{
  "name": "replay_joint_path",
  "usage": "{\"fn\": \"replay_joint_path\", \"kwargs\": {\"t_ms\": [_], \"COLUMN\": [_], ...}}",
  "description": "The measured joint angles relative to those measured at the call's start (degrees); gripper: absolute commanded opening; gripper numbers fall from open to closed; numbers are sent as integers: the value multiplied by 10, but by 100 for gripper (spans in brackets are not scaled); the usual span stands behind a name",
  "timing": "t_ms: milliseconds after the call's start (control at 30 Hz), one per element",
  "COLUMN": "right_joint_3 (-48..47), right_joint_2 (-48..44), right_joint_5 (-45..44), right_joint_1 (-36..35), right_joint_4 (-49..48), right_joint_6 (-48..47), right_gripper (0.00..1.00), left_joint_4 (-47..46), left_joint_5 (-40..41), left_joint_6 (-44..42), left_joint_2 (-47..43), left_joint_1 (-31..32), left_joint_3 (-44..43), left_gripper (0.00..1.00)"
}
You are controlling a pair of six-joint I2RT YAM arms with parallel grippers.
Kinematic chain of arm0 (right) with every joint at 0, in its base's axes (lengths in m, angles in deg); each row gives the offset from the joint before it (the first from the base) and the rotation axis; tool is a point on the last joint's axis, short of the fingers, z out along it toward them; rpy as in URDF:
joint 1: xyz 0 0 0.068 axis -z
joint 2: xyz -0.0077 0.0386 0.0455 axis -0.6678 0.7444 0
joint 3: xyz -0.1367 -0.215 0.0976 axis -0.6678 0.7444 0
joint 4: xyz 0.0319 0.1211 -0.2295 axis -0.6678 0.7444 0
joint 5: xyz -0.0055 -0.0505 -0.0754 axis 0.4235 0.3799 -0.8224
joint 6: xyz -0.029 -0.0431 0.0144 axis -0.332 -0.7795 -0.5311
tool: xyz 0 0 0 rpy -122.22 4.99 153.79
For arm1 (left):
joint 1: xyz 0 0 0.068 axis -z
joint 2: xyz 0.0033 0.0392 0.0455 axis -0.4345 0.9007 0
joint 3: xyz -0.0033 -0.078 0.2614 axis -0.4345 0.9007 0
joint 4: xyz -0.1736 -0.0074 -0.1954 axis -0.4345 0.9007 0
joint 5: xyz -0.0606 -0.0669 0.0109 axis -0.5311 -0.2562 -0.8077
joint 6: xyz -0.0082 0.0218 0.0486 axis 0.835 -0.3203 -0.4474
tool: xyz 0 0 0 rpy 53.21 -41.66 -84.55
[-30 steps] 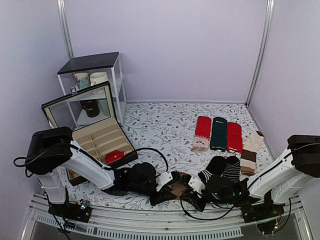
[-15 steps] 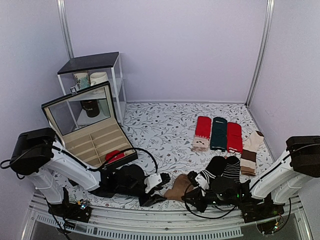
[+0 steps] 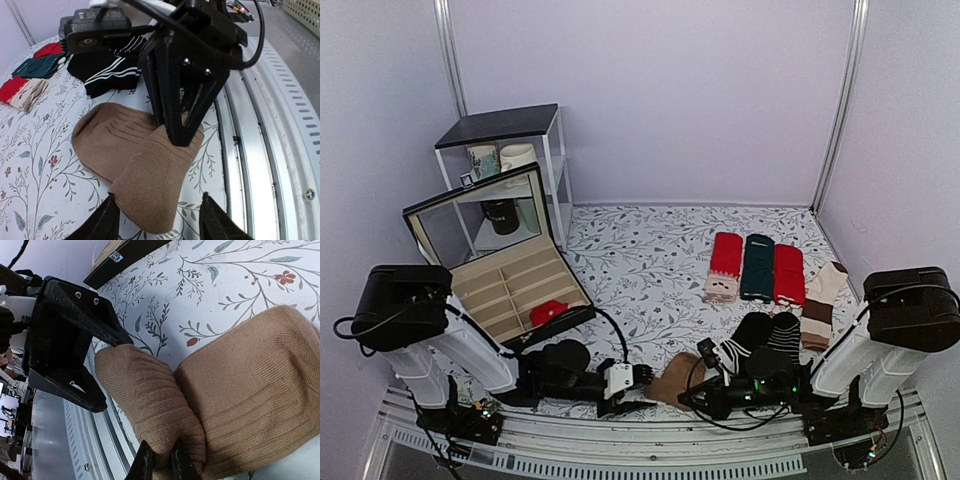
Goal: Roll the socks
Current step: Roll a pair of socks at the corner of the board.
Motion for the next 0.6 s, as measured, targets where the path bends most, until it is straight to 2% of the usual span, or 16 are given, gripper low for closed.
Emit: {"fn": "replay_joint_path", "kwargs": {"t_ms": [367,600], "right_joint_3": [2,2], "right_joint_2": [0,2], "right_joint_5": [26,38], "right_joint_1": [10,15], "right_joint_4": [-2,-3], "right_joint_6": [13,13], "right_gripper": [5,5], "left_joint_4": [-48,-71], "left_joint_5": [-12,8], "left_joint_6": [-39,-52], "left_joint_2": [47,-23], "left_joint_1": [0,1], "left_joint_3": [-24,28], "left_gripper": [55,54]}}
